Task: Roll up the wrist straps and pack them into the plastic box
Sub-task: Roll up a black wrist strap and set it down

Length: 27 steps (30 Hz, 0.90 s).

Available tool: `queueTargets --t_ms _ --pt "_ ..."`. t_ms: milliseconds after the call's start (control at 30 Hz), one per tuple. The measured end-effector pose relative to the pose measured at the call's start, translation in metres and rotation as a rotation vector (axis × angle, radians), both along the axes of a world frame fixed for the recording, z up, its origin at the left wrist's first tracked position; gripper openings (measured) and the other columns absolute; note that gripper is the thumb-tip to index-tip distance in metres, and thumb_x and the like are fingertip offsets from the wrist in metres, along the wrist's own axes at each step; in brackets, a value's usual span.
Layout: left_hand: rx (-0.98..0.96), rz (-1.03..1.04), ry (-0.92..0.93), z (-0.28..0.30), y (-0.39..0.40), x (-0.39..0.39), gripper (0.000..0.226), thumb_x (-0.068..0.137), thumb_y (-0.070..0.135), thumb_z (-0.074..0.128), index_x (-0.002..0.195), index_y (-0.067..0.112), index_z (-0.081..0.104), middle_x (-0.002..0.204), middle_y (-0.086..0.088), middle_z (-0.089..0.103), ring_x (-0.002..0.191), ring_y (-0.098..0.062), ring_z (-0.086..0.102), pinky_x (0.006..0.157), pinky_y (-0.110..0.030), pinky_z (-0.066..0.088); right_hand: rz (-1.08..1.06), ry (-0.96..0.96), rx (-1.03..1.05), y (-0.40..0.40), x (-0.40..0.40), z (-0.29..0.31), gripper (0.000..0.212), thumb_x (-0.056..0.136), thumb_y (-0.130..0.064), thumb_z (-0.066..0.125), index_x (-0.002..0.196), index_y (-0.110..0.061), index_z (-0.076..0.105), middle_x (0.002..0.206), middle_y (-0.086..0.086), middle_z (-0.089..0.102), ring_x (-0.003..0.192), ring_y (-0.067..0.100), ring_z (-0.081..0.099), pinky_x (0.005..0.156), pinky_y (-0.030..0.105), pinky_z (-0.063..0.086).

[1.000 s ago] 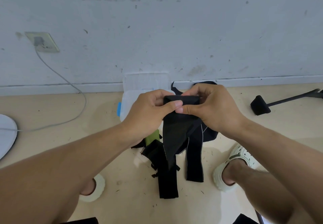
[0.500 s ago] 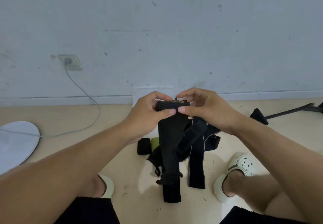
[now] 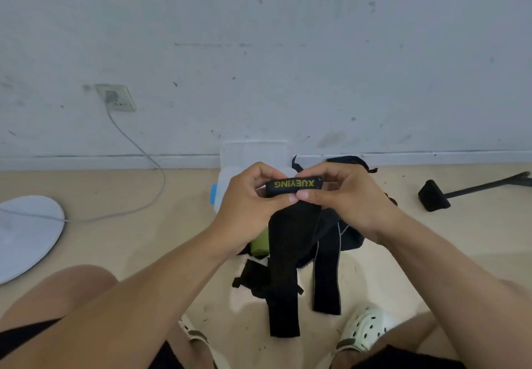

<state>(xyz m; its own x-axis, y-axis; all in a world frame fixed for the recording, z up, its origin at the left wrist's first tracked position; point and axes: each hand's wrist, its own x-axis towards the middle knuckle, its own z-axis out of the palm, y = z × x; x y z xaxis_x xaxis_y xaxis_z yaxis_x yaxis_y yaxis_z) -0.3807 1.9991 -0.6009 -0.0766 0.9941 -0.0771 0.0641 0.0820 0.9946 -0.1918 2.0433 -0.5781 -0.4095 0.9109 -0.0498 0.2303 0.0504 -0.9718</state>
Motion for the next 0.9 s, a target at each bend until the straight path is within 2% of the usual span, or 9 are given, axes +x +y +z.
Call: queueTargets --t_ms 100,200,267,333,433,533,700,833,900 --pt "-0.096 -0.069 -0.020 -0.007 0.018 -0.004 0.023 0.087 0.017 0.083 0.105 0.020 0.070 0.097 0.005 0.075 0.093 -0.010 0.073 0.090 -0.033 0.057 -0.051 0.014 0.012 0.018 -0.001 -0.008 0.019 0.083 -0.008 0.083 0.095 -0.022 0.080 0.094 0.006 0.078 0.078 0.025 0.066 0.074 0.022 0.057" --pt "-0.241 -0.251 -0.170 -0.010 0.027 -0.009 0.047 0.090 0.047 0.066 0.130 0.024 0.067 0.122 0.000 0.076 0.115 -0.020 0.072 0.102 -0.049 0.056 -0.061 0.027 0.078 0.037 0.001 -0.007 0.019 0.084 -0.011 0.084 0.095 -0.026 0.081 0.098 0.019 0.076 0.090 0.051 0.065 0.088 0.056 0.060" --pt "-0.293 -0.281 -0.171 -0.013 0.029 -0.010 0.056 0.091 0.065 0.054 0.132 0.029 0.066 0.123 -0.001 0.076 0.116 -0.021 0.072 0.103 -0.051 0.055 -0.058 -0.011 0.141 0.044 -0.001 -0.013 0.021 0.083 -0.013 0.086 0.093 -0.031 0.081 0.096 0.026 0.073 0.091 0.056 0.062 0.087 0.065 0.055" --pt "-0.321 -0.246 -0.173 -0.017 0.033 -0.009 0.059 0.092 0.072 0.052 0.130 0.030 0.067 0.120 -0.001 0.077 0.114 -0.021 0.073 0.101 -0.051 0.056 -0.055 -0.025 0.170 0.045 -0.006 -0.020 0.024 0.081 -0.011 0.087 0.090 -0.033 0.081 0.094 0.021 0.075 0.089 0.054 0.063 0.084 0.063 0.055" --pt "-0.331 -0.152 -0.180 -0.021 0.039 -0.007 0.044 0.100 0.052 0.055 0.128 0.023 0.071 0.118 0.001 0.078 0.111 -0.018 0.074 0.091 -0.042 0.061 -0.039 -0.030 0.155 0.048 -0.011 -0.030 0.028 0.080 -0.006 0.086 0.089 -0.031 0.080 0.096 0.010 0.077 0.093 0.048 0.066 0.086 0.059 0.056" --pt "-0.310 -0.094 -0.173 -0.027 0.044 -0.009 0.030 0.102 0.035 0.060 0.125 0.020 0.072 0.114 0.004 0.079 0.108 -0.015 0.074 0.083 -0.034 0.061 -0.041 -0.023 0.054 0.050 -0.010 -0.034 0.028 0.081 -0.001 0.085 0.092 -0.026 0.082 0.096 0.022 0.075 0.094 0.046 0.069 0.091 0.052 0.059" --pt "-0.272 -0.078 -0.122 -0.034 0.049 -0.014 0.029 0.101 0.032 0.064 0.127 0.021 0.071 0.115 0.005 0.078 0.109 -0.013 0.074 0.095 -0.040 0.060 -0.008 -0.004 -0.117 0.048 -0.007 -0.030 0.032 0.081 0.000 0.083 0.109 -0.015 0.077 0.071 -0.006 0.071 0.056 0.004 0.064 0.066 0.009 0.051" --pt "-0.247 -0.081 -0.078 -0.037 0.049 -0.014 0.031 0.099 0.035 0.067 0.128 0.023 0.070 0.117 0.007 0.077 0.112 -0.013 0.073 0.100 -0.046 0.059 -0.056 -0.048 -0.101 0.049 -0.009 -0.035 0.046 0.076 -0.019 0.088 0.119 -0.028 0.075 0.119 0.000 0.075 0.102 0.033 0.069 0.098 0.026 0.057" --pt "-0.228 -0.084 -0.045 -0.039 0.049 -0.014 0.031 0.099 0.036 0.068 0.127 0.025 0.070 0.116 0.008 0.077 0.111 -0.013 0.072 0.099 -0.048 0.059 -0.045 -0.071 -0.114 0.050 -0.008 -0.038 0.048 0.076 -0.024 0.087 0.122 -0.028 0.074 0.108 -0.007 0.077 0.090 0.026 0.070 0.092 0.023 0.058"
